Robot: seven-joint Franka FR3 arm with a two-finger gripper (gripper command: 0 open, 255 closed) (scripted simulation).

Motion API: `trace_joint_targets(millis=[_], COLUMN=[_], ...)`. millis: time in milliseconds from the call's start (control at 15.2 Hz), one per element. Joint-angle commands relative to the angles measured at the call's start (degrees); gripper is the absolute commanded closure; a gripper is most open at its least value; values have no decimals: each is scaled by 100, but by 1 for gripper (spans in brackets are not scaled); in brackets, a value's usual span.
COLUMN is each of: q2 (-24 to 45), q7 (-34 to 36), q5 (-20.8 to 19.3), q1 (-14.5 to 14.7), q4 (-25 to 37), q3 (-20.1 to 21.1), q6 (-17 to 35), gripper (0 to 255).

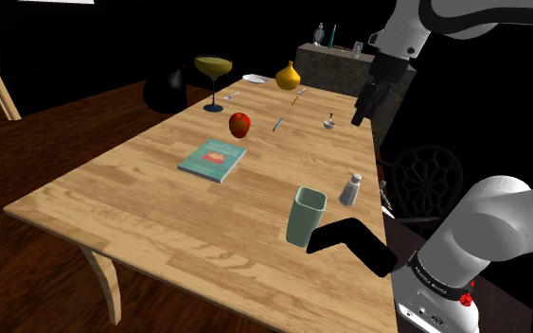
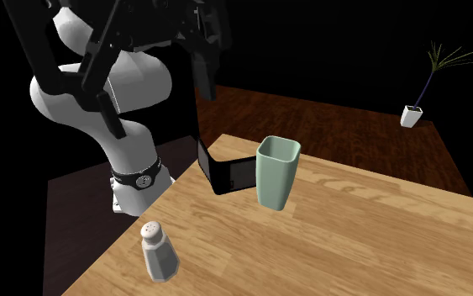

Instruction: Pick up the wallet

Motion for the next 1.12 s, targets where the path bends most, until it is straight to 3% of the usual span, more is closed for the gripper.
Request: trace_joint_targets(millis=[0, 528, 1056], q2=[0, -786, -1425], q7=[0, 336, 801], q5=[0, 381, 1060], q1=[0, 449, 1221], q4=[0, -1381, -2566], q3=[0, 617, 1383], q6=[0, 314, 573], gripper=[0, 0, 0])
